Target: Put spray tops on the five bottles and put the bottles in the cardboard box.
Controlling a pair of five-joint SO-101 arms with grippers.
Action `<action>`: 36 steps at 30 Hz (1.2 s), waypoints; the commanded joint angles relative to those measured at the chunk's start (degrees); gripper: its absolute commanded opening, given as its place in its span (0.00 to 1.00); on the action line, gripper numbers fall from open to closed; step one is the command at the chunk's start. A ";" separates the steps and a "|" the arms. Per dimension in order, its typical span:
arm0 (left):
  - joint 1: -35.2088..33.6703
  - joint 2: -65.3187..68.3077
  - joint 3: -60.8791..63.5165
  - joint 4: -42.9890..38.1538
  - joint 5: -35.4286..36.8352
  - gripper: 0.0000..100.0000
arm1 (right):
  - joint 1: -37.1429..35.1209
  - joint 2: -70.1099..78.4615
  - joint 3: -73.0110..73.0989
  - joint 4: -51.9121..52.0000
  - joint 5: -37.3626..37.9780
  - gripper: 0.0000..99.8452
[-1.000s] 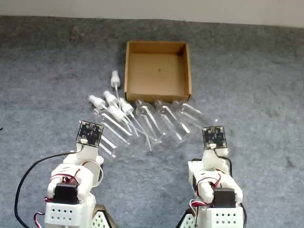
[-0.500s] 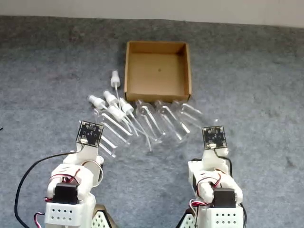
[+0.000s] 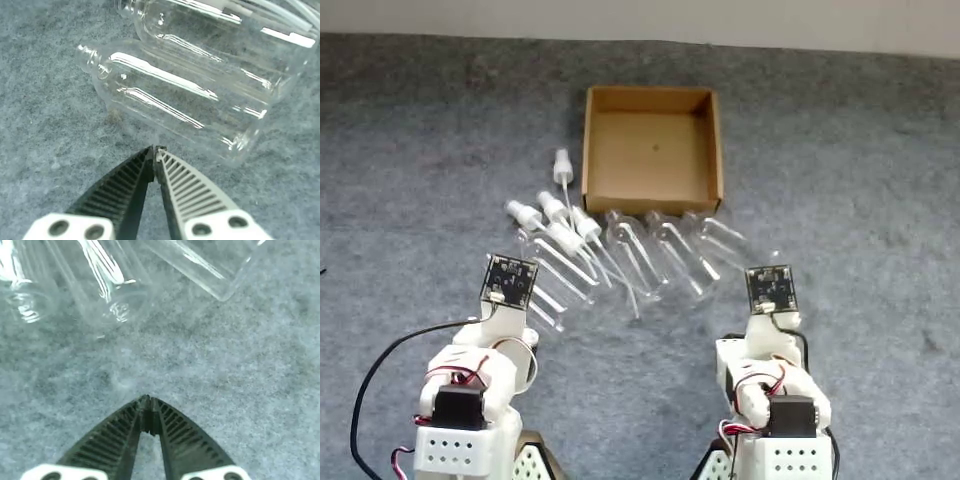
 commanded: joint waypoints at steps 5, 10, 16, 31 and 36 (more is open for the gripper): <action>0.92 -0.40 1.10 0.26 -0.35 0.00 | -0.48 -0.40 6.73 0.22 0.44 0.00; 0.92 -0.40 1.10 0.26 -0.35 0.00 | -0.48 -0.40 6.73 0.22 0.44 0.00; 0.92 -0.40 1.10 0.26 -0.35 0.00 | -0.48 -0.40 6.73 0.22 0.26 0.00; 1.10 -0.40 1.10 -0.18 -0.35 0.00 | -0.57 -0.40 6.73 -0.48 0.44 0.00; -1.45 -0.48 1.10 -4.66 -0.62 0.00 | -0.22 -0.40 6.55 -9.19 0.62 0.00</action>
